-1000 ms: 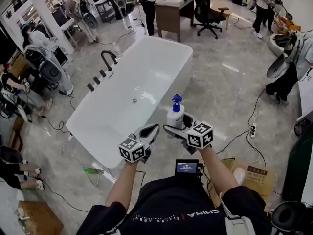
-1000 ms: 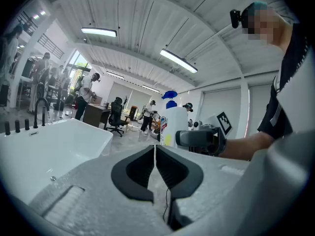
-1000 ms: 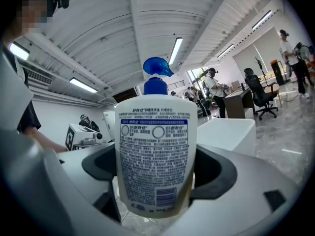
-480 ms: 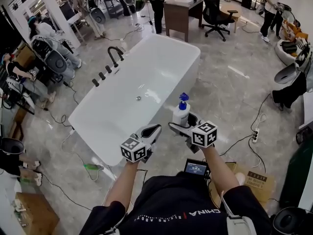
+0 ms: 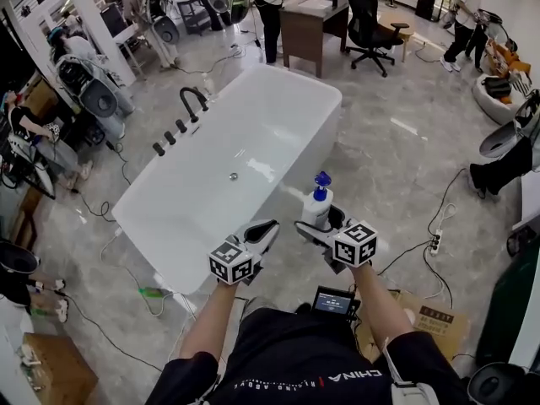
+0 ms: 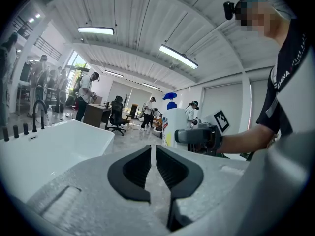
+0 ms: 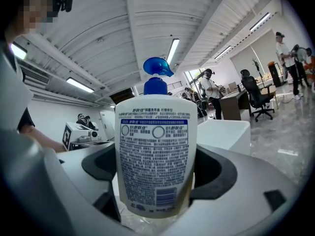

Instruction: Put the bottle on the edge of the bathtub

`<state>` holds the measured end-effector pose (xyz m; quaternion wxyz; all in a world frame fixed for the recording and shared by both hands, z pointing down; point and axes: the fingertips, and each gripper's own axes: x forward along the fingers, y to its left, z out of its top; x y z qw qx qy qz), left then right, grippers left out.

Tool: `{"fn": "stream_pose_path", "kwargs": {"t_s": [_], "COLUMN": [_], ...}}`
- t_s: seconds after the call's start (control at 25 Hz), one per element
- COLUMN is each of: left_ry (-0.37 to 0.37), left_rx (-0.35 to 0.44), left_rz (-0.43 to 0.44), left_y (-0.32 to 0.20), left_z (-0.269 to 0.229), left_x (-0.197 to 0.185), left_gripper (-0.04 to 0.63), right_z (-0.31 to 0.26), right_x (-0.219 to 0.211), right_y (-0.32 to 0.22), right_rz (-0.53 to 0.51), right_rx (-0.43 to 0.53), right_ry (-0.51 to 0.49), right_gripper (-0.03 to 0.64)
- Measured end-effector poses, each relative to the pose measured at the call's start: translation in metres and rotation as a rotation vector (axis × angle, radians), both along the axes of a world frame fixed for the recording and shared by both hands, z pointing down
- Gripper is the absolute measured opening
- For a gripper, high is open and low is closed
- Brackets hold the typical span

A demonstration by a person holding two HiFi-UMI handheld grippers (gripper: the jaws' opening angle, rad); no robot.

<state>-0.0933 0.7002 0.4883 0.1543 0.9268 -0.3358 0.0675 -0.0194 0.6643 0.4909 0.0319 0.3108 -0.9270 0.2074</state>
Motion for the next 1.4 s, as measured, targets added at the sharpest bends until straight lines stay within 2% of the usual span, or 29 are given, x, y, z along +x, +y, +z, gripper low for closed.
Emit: {"fn": "stream_pose_path", "kwargs": {"t_s": [0.24,0.44,0.68,0.88,1.12,1.4], "left_ry": [0.004,0.024,0.065,0.083,0.057,0.058], "left_rx": [-0.002,-0.019,-0.017,-0.028,-0.044,-0.096], "left_rz": [-0.014,-0.008,-0.012,0.051,0.138,0.217], "left_y": [-0.032,-0.075,-0.165,-0.252,-0.339,-0.409], "left_z": [-0.003,0.007,0.023,0.022,0.021,0.033], "left_x": [0.002,0.013,0.029,0.054,0.083,0.133], "left_gripper": [0.017,0.017,0.017,0.017,0.015,0.009], "right_z": [0.002,0.007,0.016,0.015,0.005,0.017], "right_x": [-0.001,0.01,0.032,0.06,0.08,0.122], "right_y": [-0.026,-0.072,-0.154,-0.239,-0.324,-0.392], "right_rz": [0.0,0.042,0.061,0.104,0.163,0.213], "right_rx": [-0.009,-0.029,-0.037,-0.059,-0.058,-0.079], "right_ry": [0.0,-0.022,-0.006,0.029,0.041,0.042], "right_gripper": [0.448,0.448,0.448,0.448,0.448,0.448]}}
